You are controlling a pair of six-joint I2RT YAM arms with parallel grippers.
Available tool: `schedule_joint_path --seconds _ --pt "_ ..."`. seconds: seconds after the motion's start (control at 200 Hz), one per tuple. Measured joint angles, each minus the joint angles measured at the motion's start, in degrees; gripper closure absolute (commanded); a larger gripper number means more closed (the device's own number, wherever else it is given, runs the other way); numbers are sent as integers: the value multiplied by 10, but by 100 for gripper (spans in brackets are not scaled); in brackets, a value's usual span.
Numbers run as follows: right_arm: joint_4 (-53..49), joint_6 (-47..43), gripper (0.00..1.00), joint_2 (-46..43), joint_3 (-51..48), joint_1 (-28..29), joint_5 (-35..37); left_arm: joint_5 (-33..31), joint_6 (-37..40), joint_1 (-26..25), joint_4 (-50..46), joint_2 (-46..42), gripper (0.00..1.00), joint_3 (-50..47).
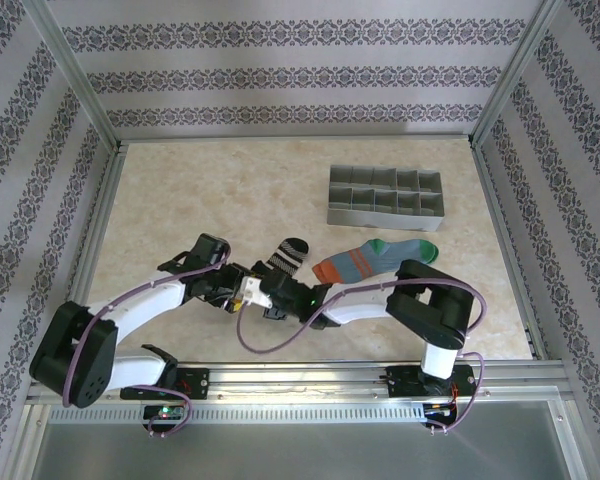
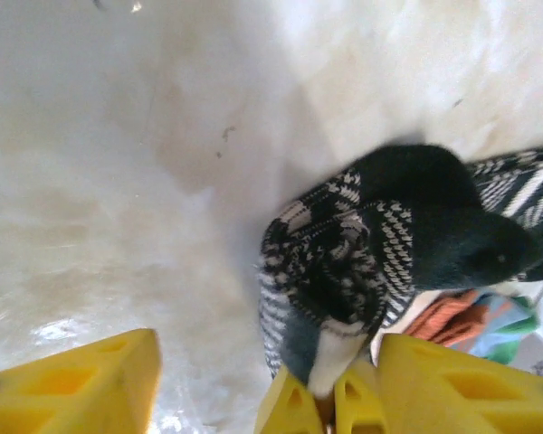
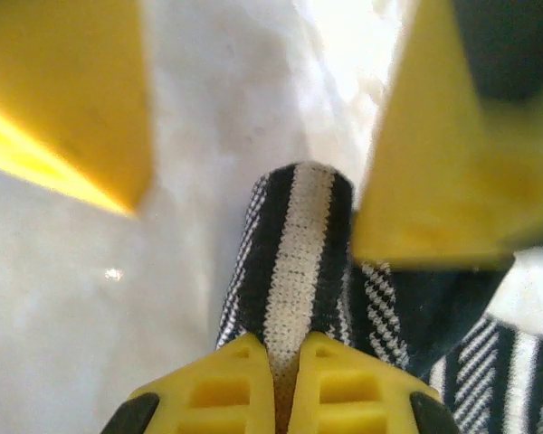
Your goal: Roll the socks
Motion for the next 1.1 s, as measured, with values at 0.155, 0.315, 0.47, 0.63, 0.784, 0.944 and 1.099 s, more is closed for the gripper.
schedule_joint_path --seconds 0.155,0.315,0.47,0.63,0.784,0.944,1.099 --pt "17 56 100 -19 -27 -71 -122 1 1 20 -26 -21 28 1" --pt "28 100 100 -16 -34 -119 -233 3 9 23 -26 -23 38 1" --pt "38 139 100 3 -29 -160 -330 13 23 12 21 -12 39 3" --pt "27 174 100 29 -7 -193 -409 21 26 -15 80 28 40 5" --pt "14 202 100 50 12 -216 -468 25 26 -28 127 73 40 6" --pt "-4 218 100 68 31 -229 -511 24 28 -32 166 120 47 12" --pt "-23 222 100 79 47 -234 -531 18 35 -35 208 154 71 14"
